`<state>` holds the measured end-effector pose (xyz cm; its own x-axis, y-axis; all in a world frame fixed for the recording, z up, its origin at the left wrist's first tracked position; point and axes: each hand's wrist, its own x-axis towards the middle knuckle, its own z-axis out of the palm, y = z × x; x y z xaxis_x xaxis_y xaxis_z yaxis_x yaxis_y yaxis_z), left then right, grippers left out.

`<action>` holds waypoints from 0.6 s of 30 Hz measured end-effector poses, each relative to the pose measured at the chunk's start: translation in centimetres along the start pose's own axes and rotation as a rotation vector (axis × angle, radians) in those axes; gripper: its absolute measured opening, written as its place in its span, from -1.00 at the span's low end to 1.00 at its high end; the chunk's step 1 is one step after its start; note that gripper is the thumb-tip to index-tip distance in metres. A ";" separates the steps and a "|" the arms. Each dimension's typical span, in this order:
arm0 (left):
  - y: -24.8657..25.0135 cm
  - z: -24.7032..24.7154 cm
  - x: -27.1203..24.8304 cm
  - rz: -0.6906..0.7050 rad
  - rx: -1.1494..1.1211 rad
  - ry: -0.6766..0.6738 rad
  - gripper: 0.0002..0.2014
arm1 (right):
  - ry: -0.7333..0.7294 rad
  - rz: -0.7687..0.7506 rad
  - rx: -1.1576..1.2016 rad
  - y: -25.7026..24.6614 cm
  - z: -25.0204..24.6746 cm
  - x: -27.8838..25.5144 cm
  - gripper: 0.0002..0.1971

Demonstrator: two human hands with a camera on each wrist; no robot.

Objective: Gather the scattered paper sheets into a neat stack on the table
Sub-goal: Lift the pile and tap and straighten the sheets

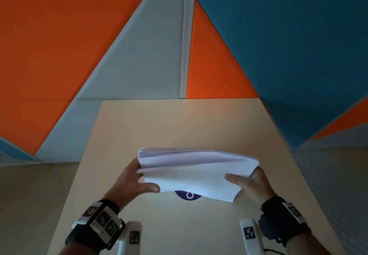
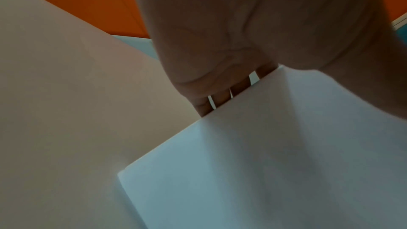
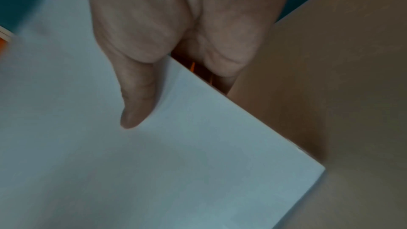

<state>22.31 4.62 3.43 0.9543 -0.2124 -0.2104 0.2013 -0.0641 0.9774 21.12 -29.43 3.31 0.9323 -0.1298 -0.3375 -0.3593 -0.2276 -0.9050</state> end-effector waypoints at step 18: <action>2.2 2.3 0.4 -0.040 -0.220 0.071 -0.72 | 0.083 -0.108 0.109 -0.4 0.4 -0.2 -0.90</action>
<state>22.66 2.14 5.50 0.9562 -0.1445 -0.2546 0.2749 0.1446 0.9505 21.05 -28.94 3.65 0.9572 -0.1904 -0.2182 -0.2463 -0.1391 -0.9592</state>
